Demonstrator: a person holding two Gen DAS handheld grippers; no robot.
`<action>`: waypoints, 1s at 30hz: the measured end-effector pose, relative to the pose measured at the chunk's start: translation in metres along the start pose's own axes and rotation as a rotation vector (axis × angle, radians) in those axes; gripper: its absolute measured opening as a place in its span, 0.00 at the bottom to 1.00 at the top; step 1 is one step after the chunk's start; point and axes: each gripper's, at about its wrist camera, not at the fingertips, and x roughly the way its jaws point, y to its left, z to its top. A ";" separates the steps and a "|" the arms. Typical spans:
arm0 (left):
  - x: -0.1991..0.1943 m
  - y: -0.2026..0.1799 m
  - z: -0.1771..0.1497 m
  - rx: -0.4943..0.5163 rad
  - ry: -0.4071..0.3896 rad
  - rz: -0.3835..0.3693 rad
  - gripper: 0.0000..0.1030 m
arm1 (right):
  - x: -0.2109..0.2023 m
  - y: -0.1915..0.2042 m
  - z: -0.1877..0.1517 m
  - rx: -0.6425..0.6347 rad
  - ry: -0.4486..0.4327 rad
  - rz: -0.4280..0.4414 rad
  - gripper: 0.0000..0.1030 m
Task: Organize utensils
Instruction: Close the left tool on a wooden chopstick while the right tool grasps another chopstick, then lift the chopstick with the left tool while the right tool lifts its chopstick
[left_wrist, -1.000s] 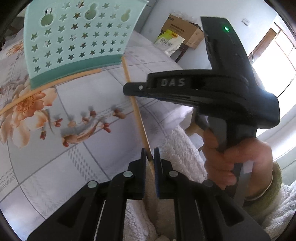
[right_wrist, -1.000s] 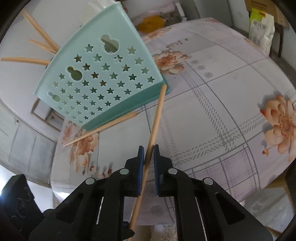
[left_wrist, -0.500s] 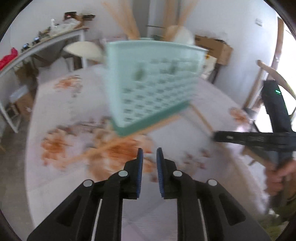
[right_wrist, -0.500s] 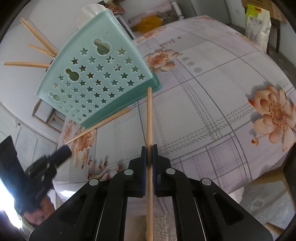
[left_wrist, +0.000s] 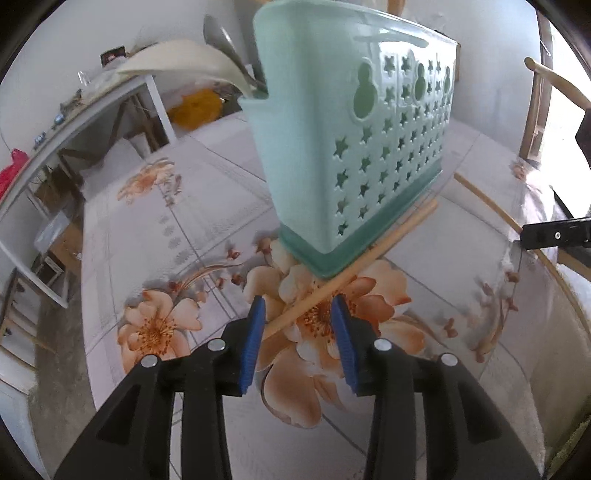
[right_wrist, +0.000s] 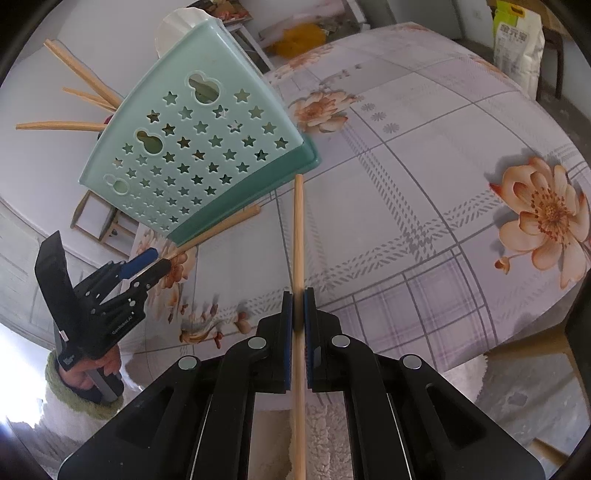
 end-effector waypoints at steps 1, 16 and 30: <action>0.000 0.003 0.001 -0.017 0.016 -0.019 0.35 | 0.000 -0.001 -0.001 0.002 0.000 0.003 0.04; -0.029 -0.021 -0.021 -0.168 0.135 -0.168 0.19 | -0.007 -0.006 -0.001 0.008 0.009 0.012 0.04; -0.006 -0.057 0.027 -0.011 0.118 -0.135 0.19 | 0.000 0.012 0.013 -0.073 0.008 -0.056 0.10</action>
